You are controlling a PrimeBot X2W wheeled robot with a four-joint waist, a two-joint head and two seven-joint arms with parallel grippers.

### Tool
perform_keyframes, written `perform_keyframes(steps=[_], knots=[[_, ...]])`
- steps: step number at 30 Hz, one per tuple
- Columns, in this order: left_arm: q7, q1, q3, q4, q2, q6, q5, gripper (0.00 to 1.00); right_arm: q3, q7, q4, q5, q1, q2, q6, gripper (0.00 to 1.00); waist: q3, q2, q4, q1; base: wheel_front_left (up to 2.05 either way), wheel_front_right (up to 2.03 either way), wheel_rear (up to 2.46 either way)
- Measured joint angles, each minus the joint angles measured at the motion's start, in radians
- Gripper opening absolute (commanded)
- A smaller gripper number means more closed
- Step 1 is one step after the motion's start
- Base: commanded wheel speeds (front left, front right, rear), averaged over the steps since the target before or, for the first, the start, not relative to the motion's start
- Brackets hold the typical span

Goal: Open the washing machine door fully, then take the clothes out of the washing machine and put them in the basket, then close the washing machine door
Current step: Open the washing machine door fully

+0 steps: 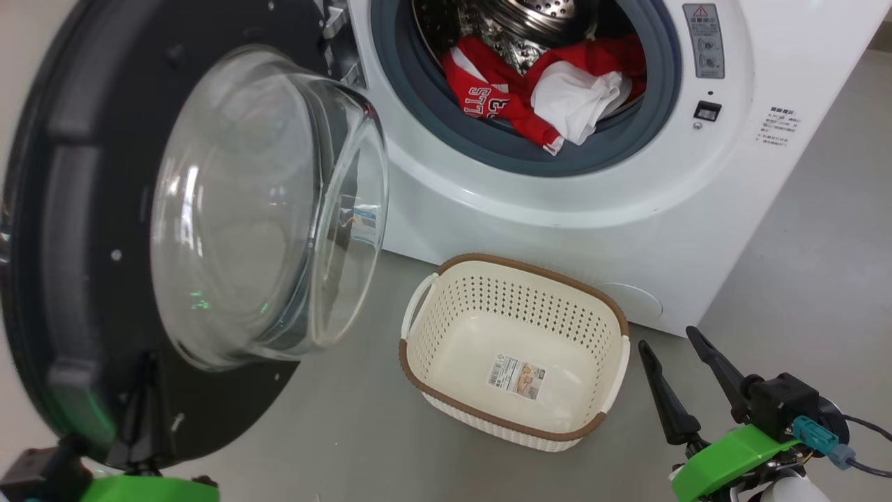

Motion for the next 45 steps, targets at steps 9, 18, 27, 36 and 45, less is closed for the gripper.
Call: perform_keyframes(steps=[9, 18, 27, 36, 45], knots=[[0.0, -0.101, 0.138, 0.097, 0.025, -0.034, 0.047, 0.0, 0.005, 0.0, -0.001, -0.002, -0.033, -0.005, 0.0, 1.0, 0.044, 0.0, -0.015, 0.0, 0.0, 0.0, 0.0], [0.0, -0.186, 0.281, 0.175, 0.044, -0.052, 0.082, 0.0, 0.008, 0.0, -0.001, -0.003, -0.046, -0.013, 0.0, 1.0, 0.079, 0.0, -0.041, 0.0, 0.0, 0.0, 0.0], [0.0, -0.265, 0.409, 0.269, 0.058, -0.078, 0.105, 0.0, 0.016, 0.0, -0.001, -0.009, -0.08, -0.021, 0.0, 1.0, 0.111, 0.0, -0.066, 0.0, 0.0, 0.0, 0.0], [0.0, -0.322, 0.498, 0.368, 0.114, -0.086, 0.136, 0.0, 0.034, 0.0, -0.001, -0.013, -0.085, -0.021, 0.0, 1.0, 0.141, 0.0, -0.087, 0.0, 0.0, 0.0, 0.0], [-0.002, -0.385, 0.548, 0.437, 0.138, -0.086, 0.191, 0.0, 0.037, 0.0, 0.0, -0.019, -0.111, -0.025, 0.0, 1.0, 0.172, 0.0, -0.095, 0.0, 0.0, 0.0, 0.0]])
